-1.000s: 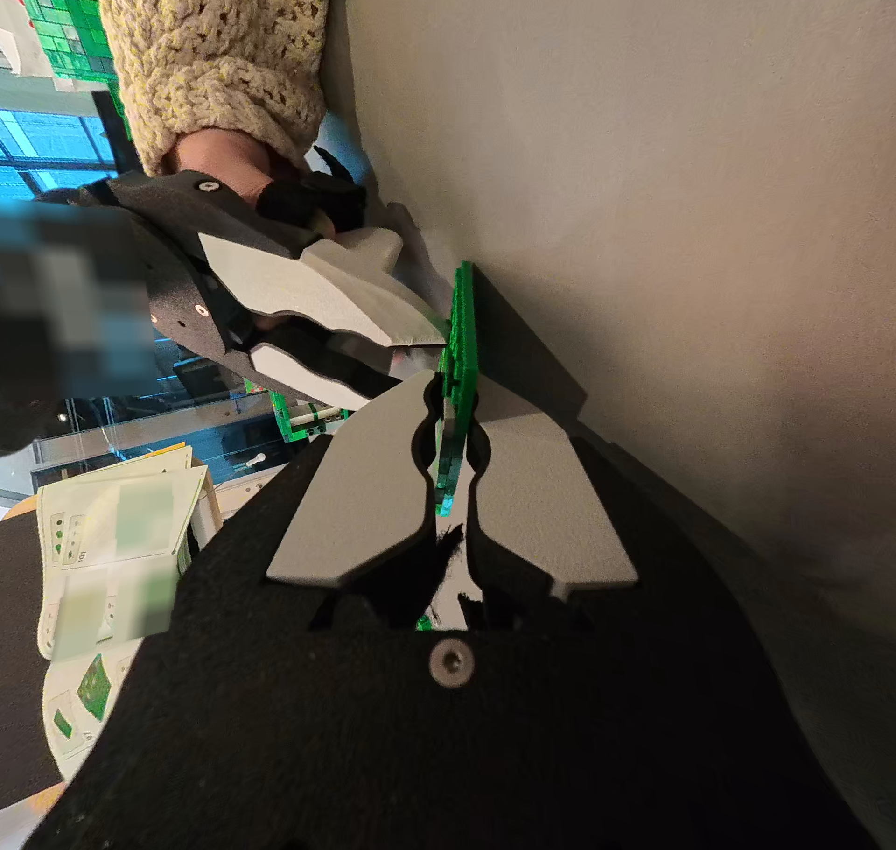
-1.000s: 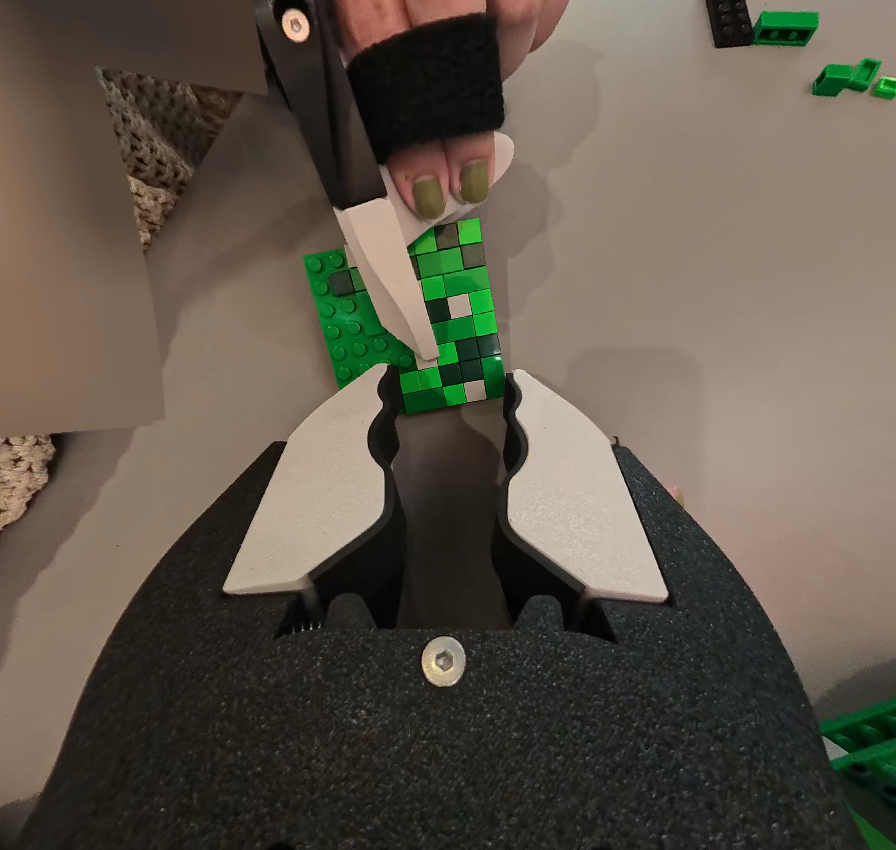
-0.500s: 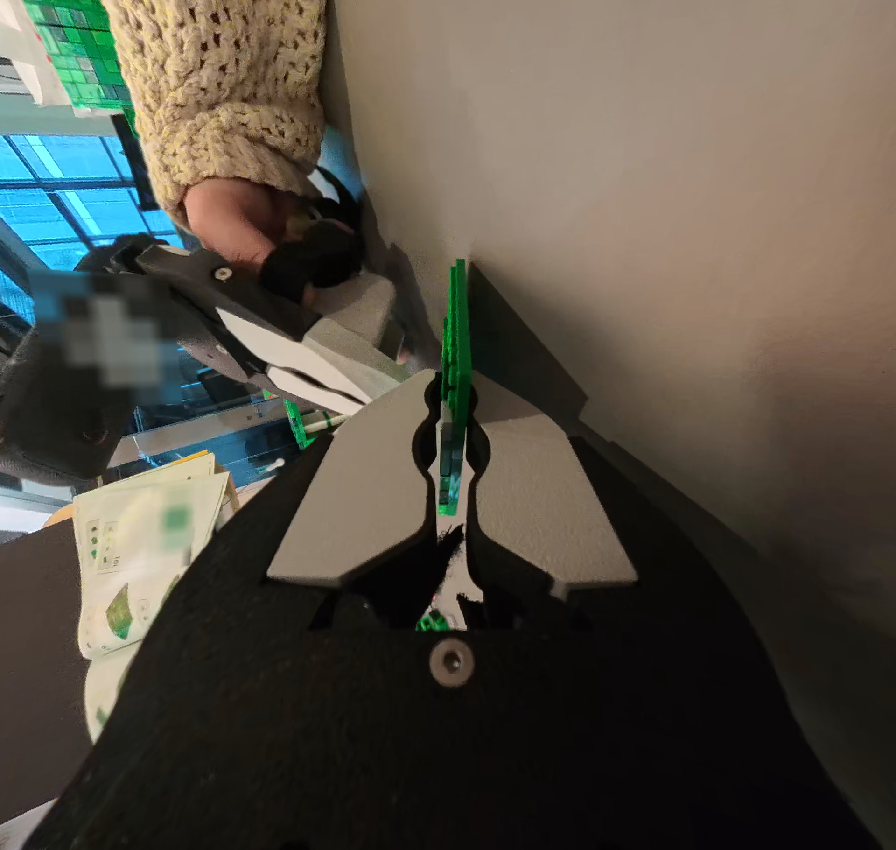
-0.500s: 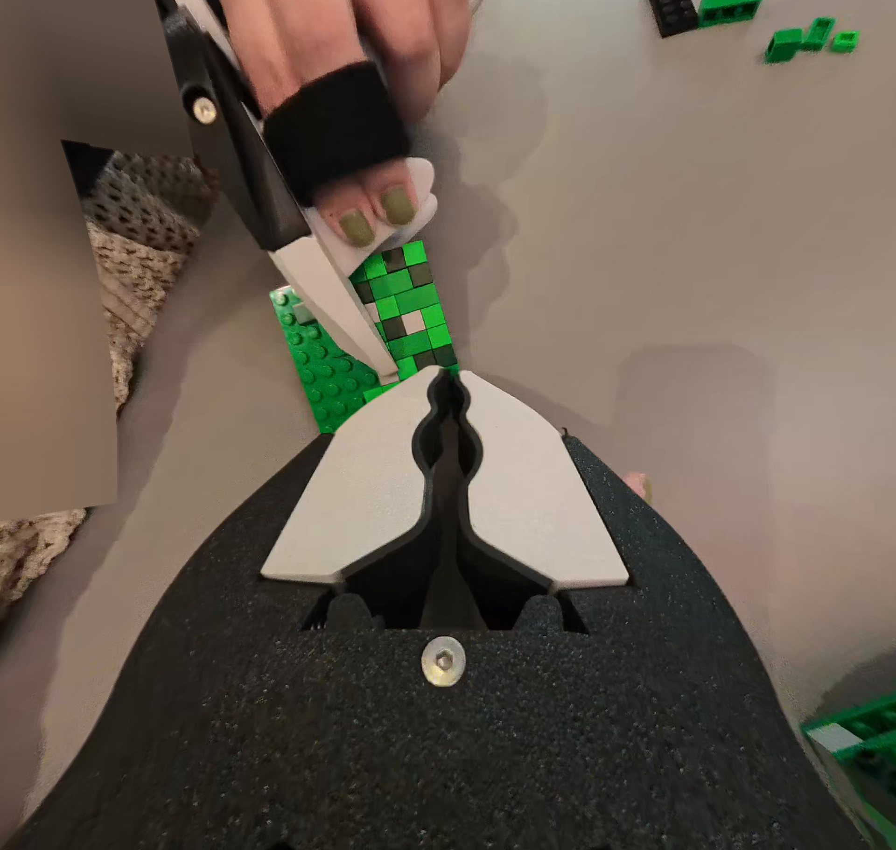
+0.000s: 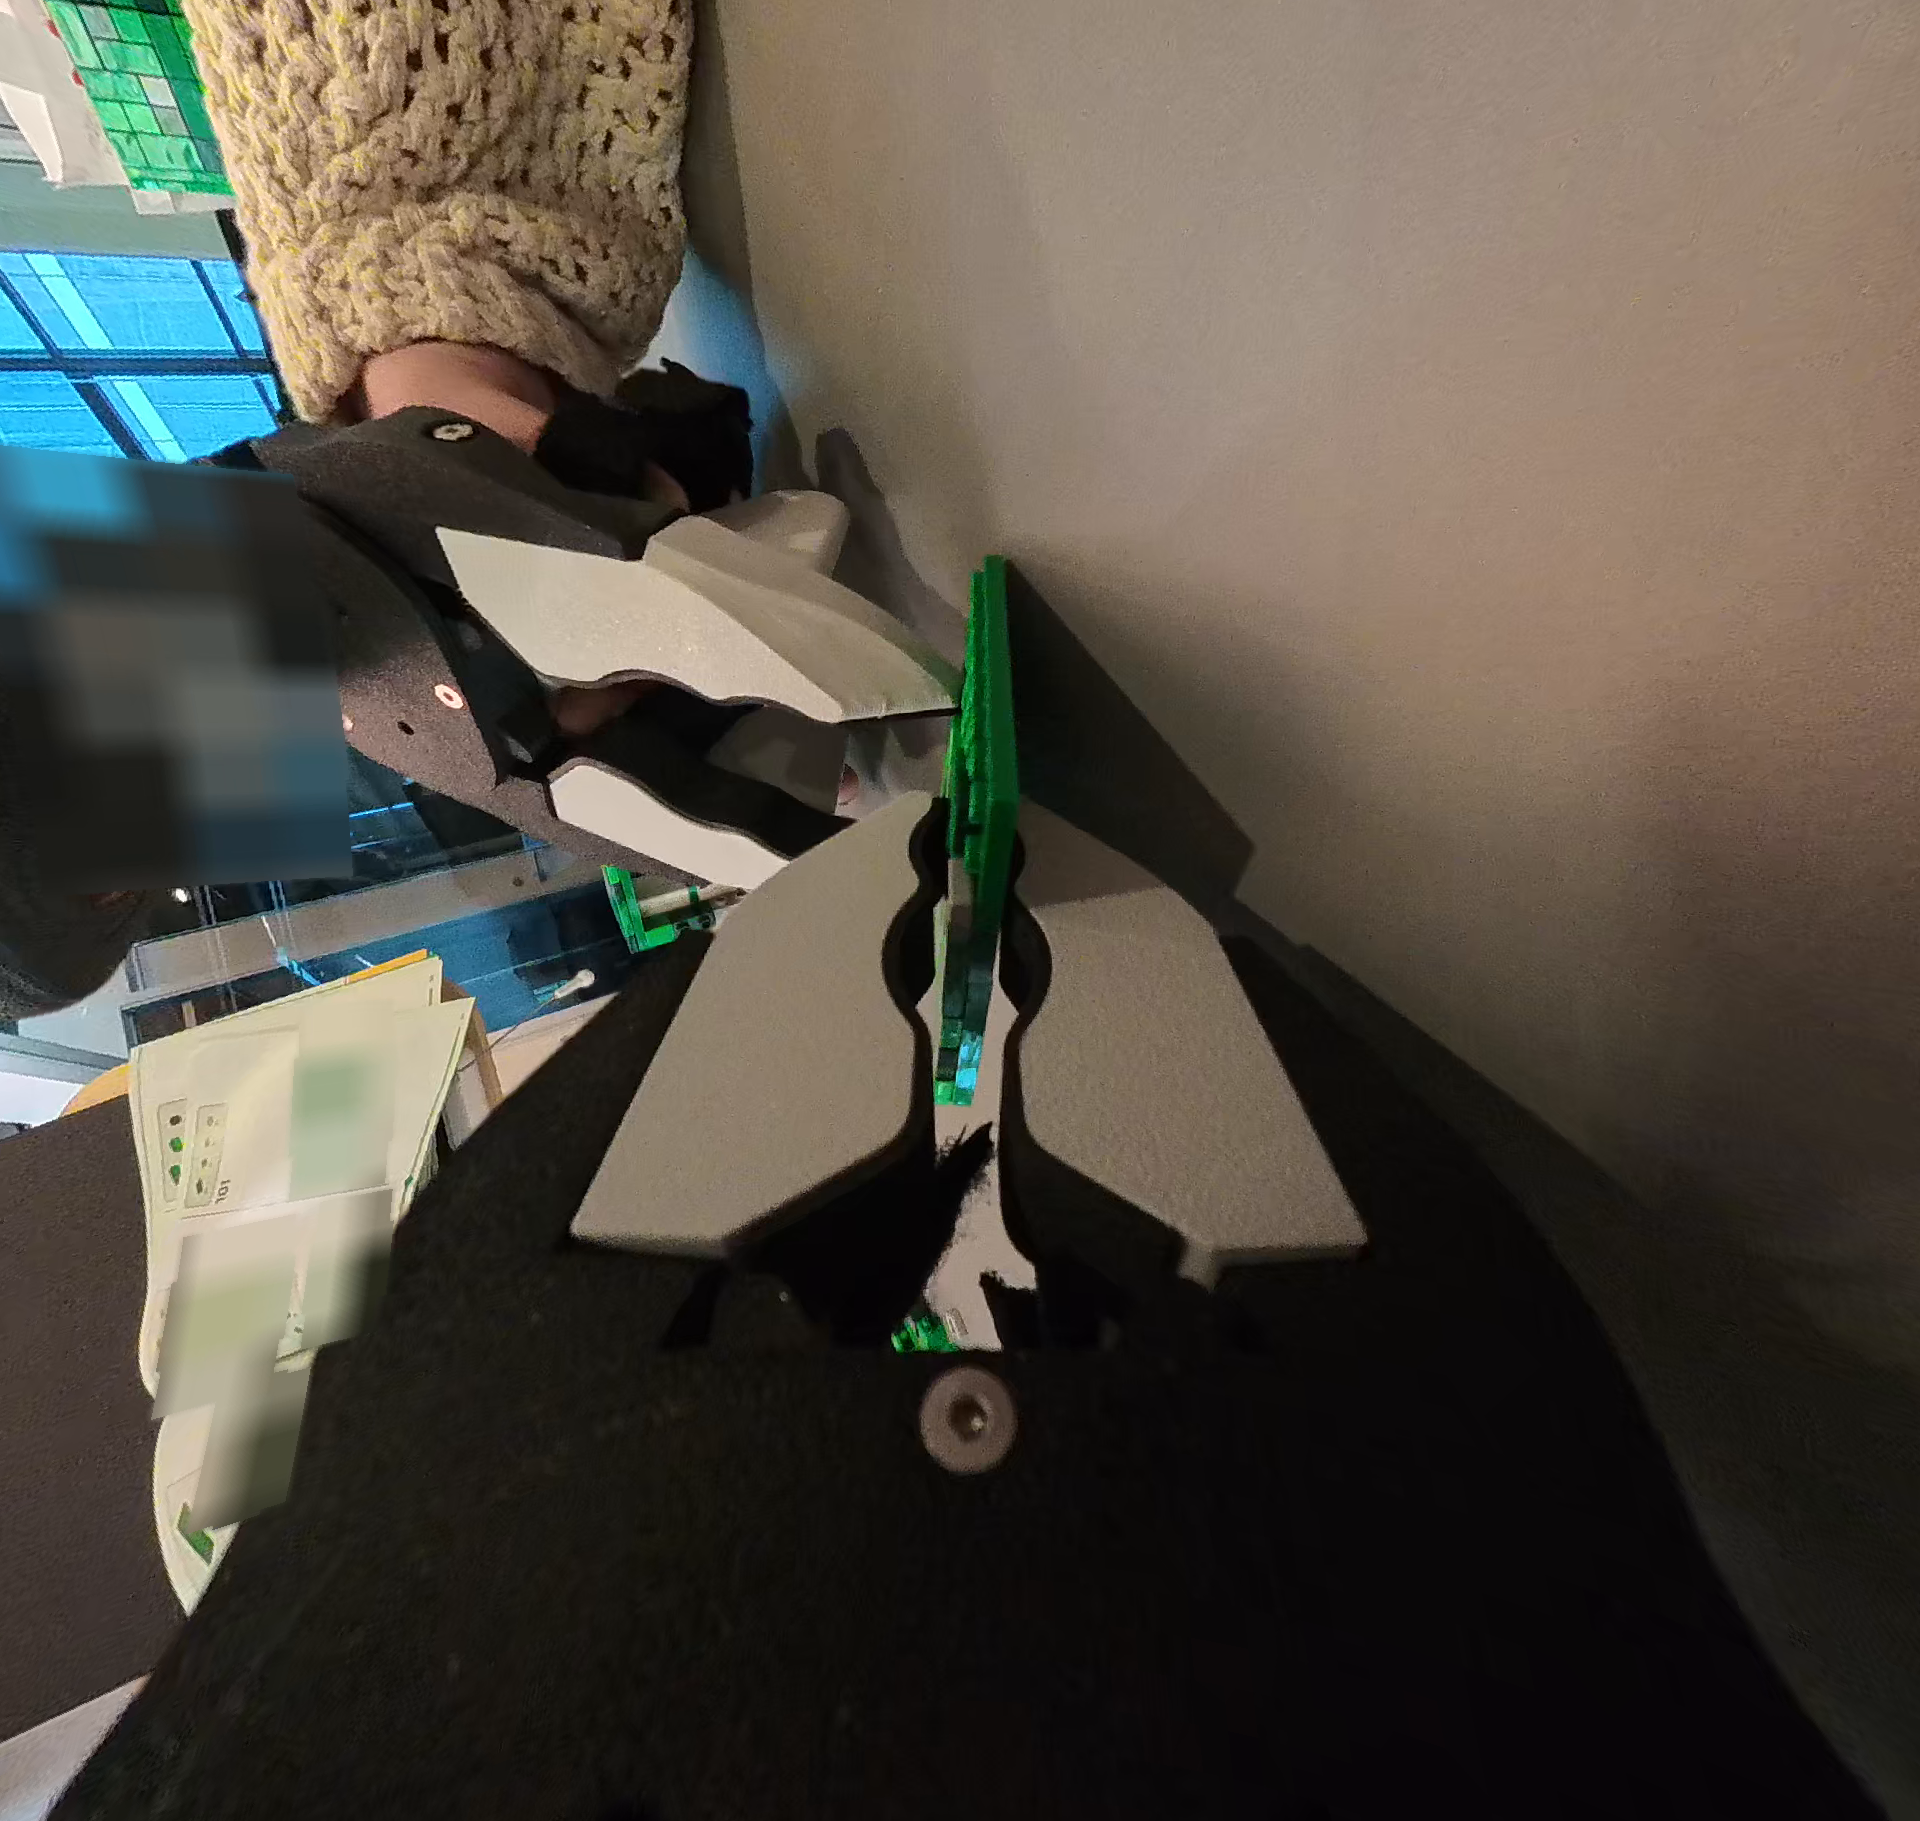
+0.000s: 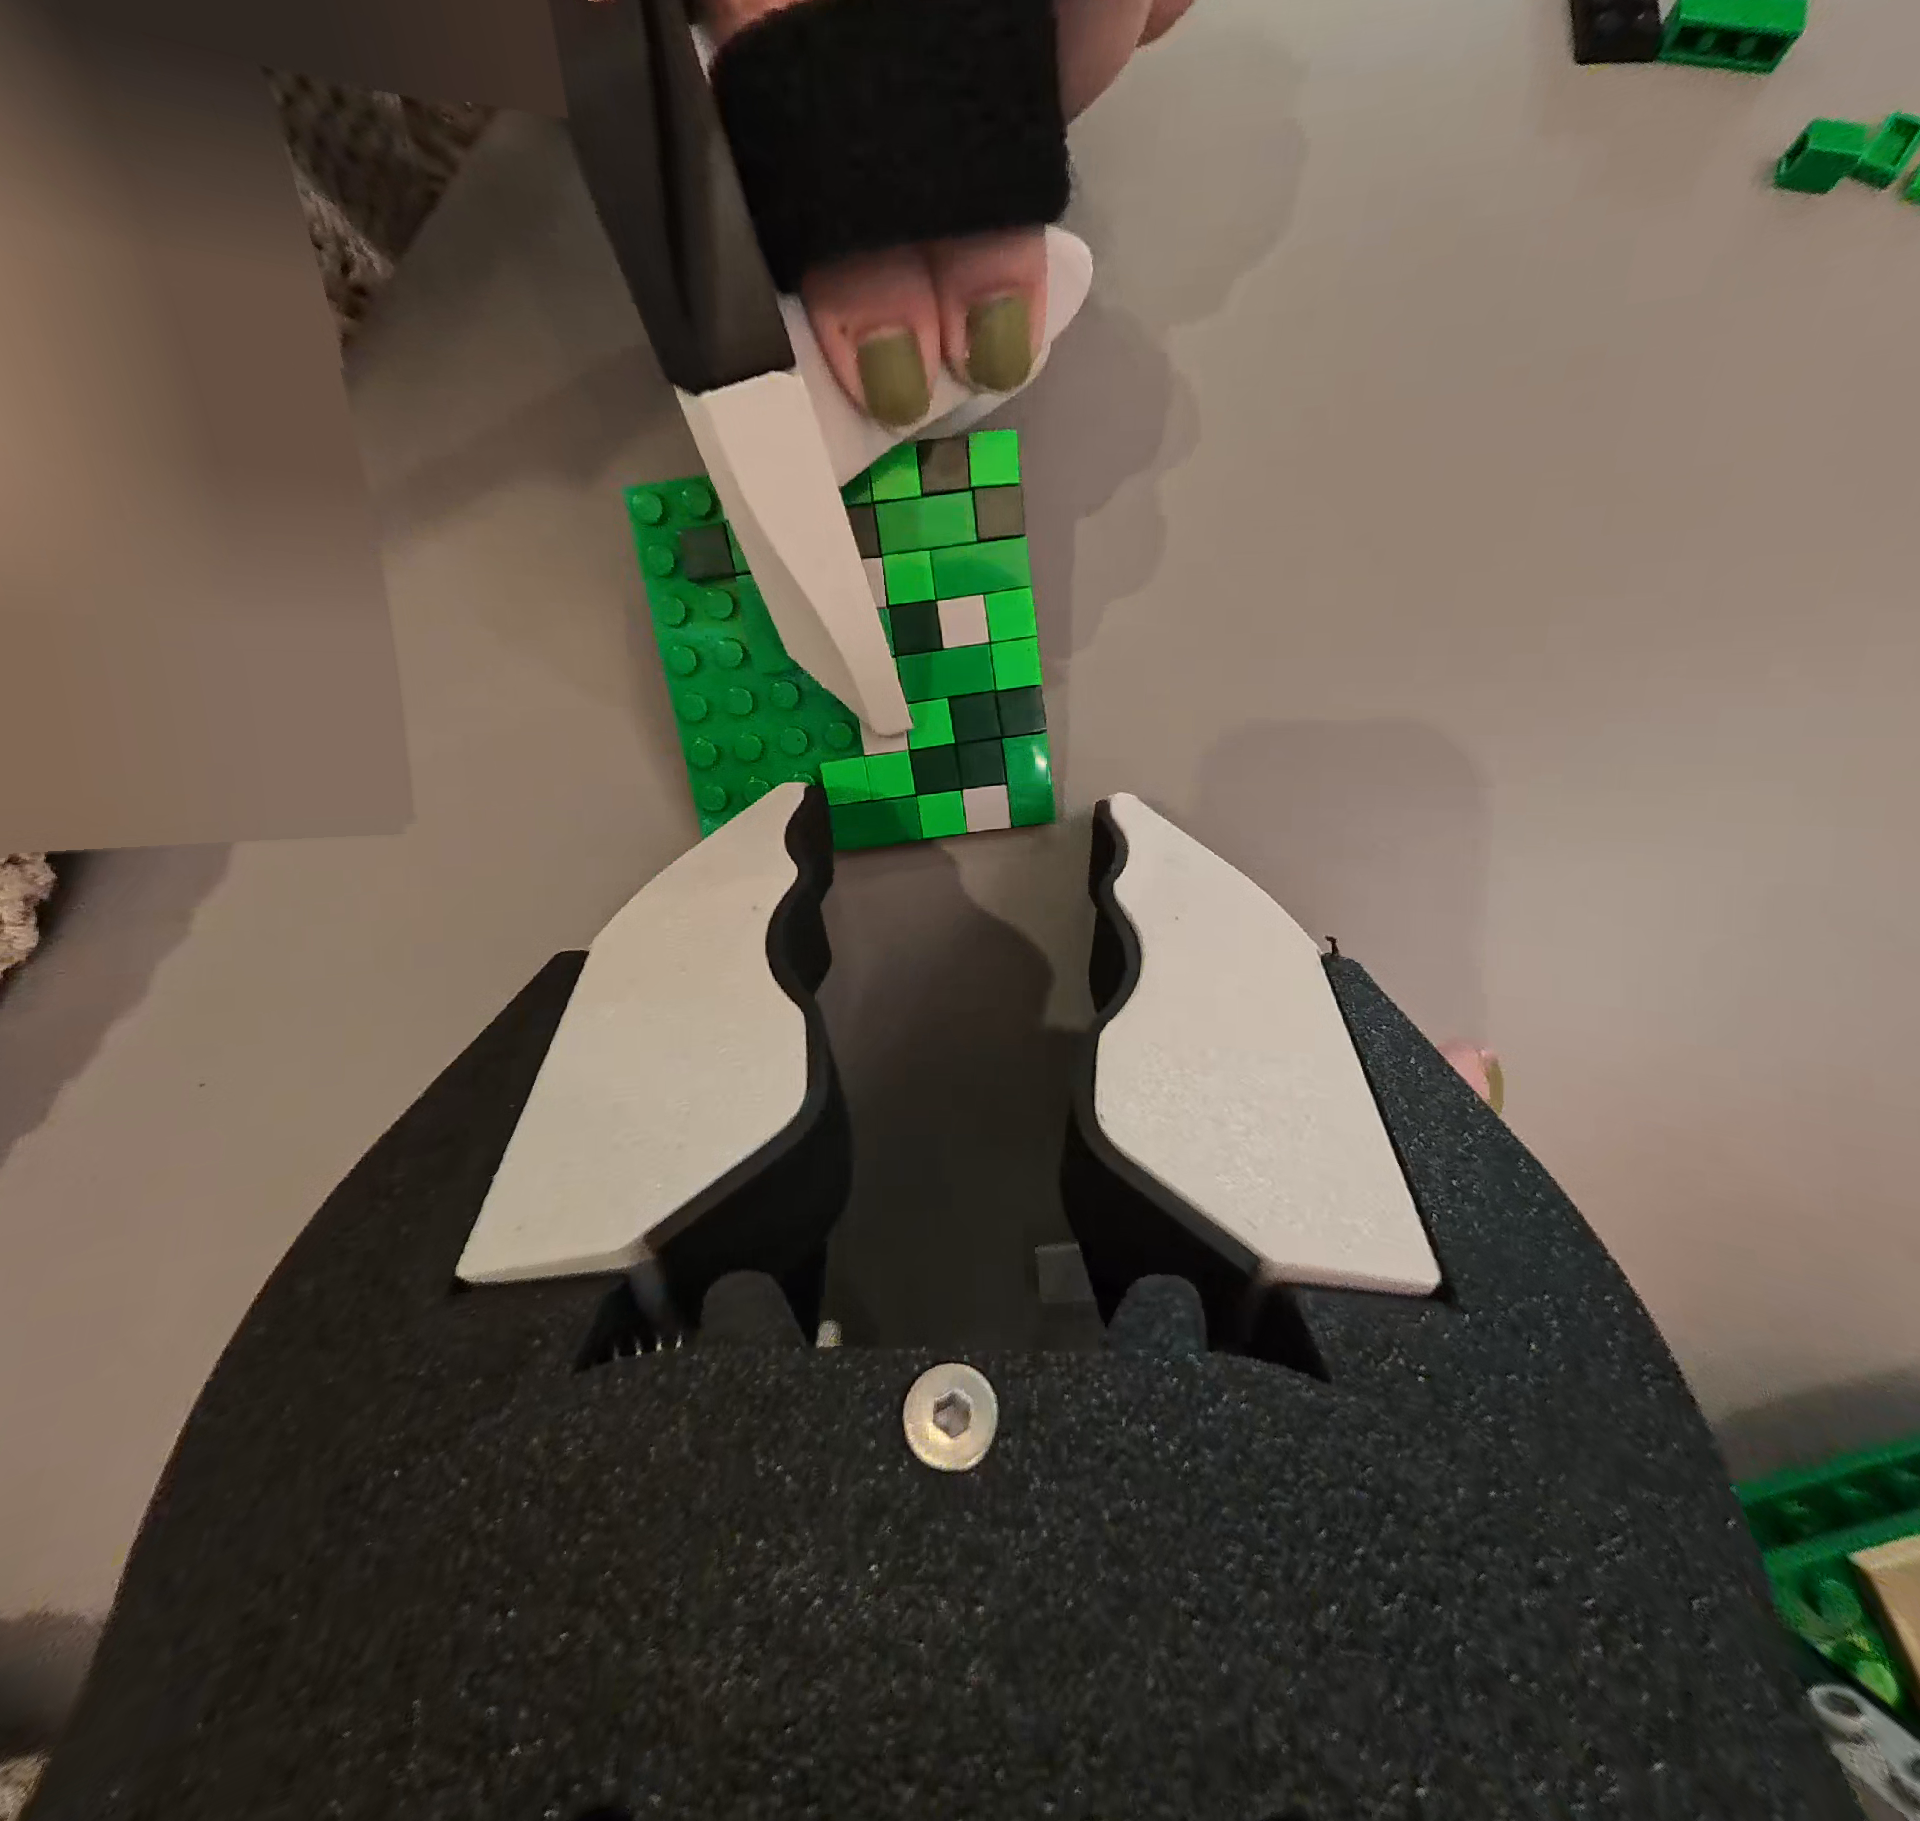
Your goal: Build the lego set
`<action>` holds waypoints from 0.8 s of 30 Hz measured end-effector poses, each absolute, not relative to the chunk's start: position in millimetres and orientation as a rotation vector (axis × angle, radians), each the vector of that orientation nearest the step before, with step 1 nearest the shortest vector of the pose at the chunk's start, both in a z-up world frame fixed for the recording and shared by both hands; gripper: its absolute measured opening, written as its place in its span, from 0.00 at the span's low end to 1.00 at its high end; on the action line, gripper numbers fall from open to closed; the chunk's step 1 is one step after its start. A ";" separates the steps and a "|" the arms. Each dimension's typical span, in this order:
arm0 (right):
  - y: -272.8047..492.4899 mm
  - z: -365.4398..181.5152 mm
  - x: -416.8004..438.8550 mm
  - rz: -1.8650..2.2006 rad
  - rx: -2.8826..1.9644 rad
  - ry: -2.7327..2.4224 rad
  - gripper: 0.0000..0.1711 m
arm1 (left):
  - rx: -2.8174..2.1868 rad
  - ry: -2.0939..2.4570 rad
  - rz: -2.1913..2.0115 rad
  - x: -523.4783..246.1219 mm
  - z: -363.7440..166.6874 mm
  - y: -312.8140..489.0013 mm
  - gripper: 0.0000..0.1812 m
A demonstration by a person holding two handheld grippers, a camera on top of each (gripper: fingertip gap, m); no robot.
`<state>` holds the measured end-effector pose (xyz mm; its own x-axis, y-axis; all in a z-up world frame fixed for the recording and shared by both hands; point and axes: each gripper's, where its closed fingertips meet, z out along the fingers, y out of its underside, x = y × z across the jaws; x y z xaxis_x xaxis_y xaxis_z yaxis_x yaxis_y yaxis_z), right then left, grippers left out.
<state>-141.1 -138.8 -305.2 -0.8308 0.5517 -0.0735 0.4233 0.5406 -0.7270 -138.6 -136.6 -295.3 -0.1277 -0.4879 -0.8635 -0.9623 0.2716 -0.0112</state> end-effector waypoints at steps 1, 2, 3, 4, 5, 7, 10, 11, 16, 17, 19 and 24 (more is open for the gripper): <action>-139.2 -305.2 -141.5 1.165 -0.826 -2.610 0.27 | -1.331 1.745 0.750 -139.3 -295.3 -136.7 0.04; -139.4 -305.1 -141.9 1.169 -0.827 -2.607 0.27 | -1.333 1.744 0.750 -139.8 -295.3 -136.9 0.04; -139.2 -304.9 -142.2 1.173 -0.829 -2.603 0.26 | -1.337 1.741 0.751 -140.3 -295.3 -136.9 0.04; -139.2 -304.5 -142.4 1.180 -0.827 -2.598 0.26 | -1.339 1.740 0.751 -140.5 -295.3 -136.8 0.04; -139.8 -303.7 -142.5 1.194 -0.831 -2.595 0.26 | -1.340 1.739 0.751 -140.4 -295.4 -136.8 0.04; -140.3 -303.8 -142.8 1.191 -0.822 -2.594 0.26 | -1.341 1.739 0.752 -140.4 -295.5 -137.3 0.06; -141.0 -303.0 -142.3 1.149 -0.749 -2.591 0.26 | -1.343 1.740 0.752 -140.0 -295.7 -138.1 0.04; -141.4 -302.5 -141.8 1.127 -0.721 -2.590 0.25 | -1.346 1.739 0.750 -139.8 -295.8 -138.4 0.04; -144.6 -301.0 -139.2 1.059 -0.621 -2.578 0.20 | -1.360 1.735 0.730 -139.4 -296.2 -140.3 0.04; -144.5 -301.1 -139.6 1.068 -0.631 -2.585 0.21 | -1.358 1.737 0.730 -139.6 -296.7 -140.8 0.04; -142.6 -301.9 -143.1 1.086 -0.671 -2.601 0.26 | -1.358 1.736 0.726 -140.1 -297.2 -141.4 0.04; -144.3 -302.9 -144.5 1.074 -0.608 -2.704 0.27 | -1.371 1.726 0.705 -142.2 -297.0 -144.5 0.04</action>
<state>-144.5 -144.3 -302.9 -0.9026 0.4303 0.0063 0.3088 0.6579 -0.6869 -142.2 -144.5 -297.0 -0.0881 -0.5165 -0.8517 -0.9652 0.2557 -0.0553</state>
